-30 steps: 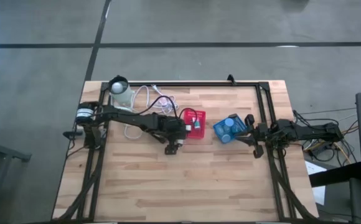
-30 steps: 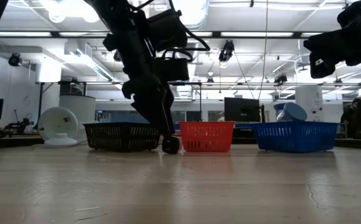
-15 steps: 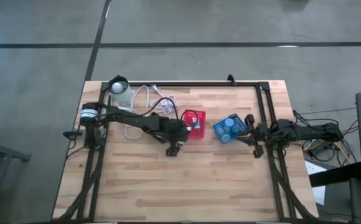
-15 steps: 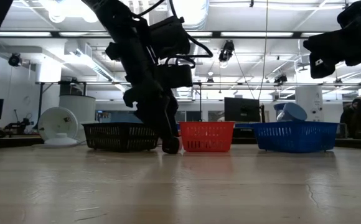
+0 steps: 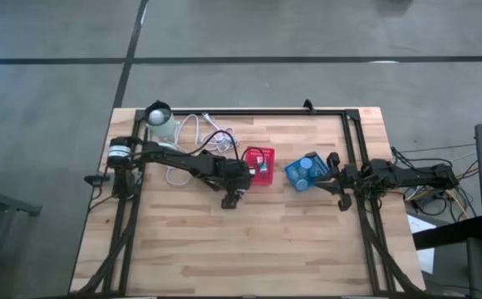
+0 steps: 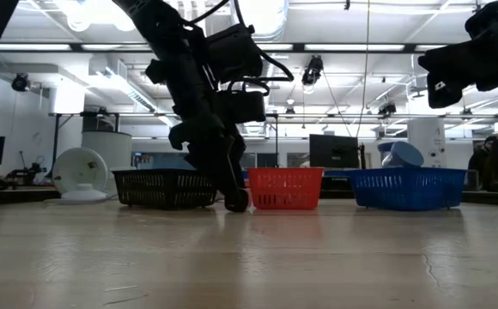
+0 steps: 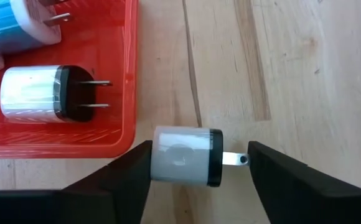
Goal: Pick & Place Office items
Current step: Put the white charger adapter into the red basket
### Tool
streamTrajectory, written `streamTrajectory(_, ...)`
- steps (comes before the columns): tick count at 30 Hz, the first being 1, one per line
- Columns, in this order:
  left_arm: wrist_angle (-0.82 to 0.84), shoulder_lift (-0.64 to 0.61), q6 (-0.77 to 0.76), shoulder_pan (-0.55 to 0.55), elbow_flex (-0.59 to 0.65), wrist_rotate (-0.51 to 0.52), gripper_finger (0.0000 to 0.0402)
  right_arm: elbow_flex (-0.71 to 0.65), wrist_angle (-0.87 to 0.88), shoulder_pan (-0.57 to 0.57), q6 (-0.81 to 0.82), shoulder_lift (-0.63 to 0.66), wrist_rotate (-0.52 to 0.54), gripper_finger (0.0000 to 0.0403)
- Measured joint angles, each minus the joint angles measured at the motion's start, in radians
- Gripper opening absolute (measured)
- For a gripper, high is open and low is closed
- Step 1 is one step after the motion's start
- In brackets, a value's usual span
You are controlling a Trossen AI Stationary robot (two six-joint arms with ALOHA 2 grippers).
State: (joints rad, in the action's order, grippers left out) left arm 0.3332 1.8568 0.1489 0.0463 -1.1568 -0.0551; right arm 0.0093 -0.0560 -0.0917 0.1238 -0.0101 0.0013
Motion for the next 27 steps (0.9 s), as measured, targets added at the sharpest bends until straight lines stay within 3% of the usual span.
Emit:
streamTrajectory(4, -0.001, 0.000, -0.011, 0.000, 0.000, 0.000, 0.0236, 0.000, 0.000, 0.000, 0.000, 0.000, 0.000, 0.0054)
streamTrajectory(27, 0.004, -0.049, -0.013, -0.036, 0.000, -0.007, 0.0248, 0.000, 0.023, 0.000, -0.003, 0.001, 0.002, 0.0054)
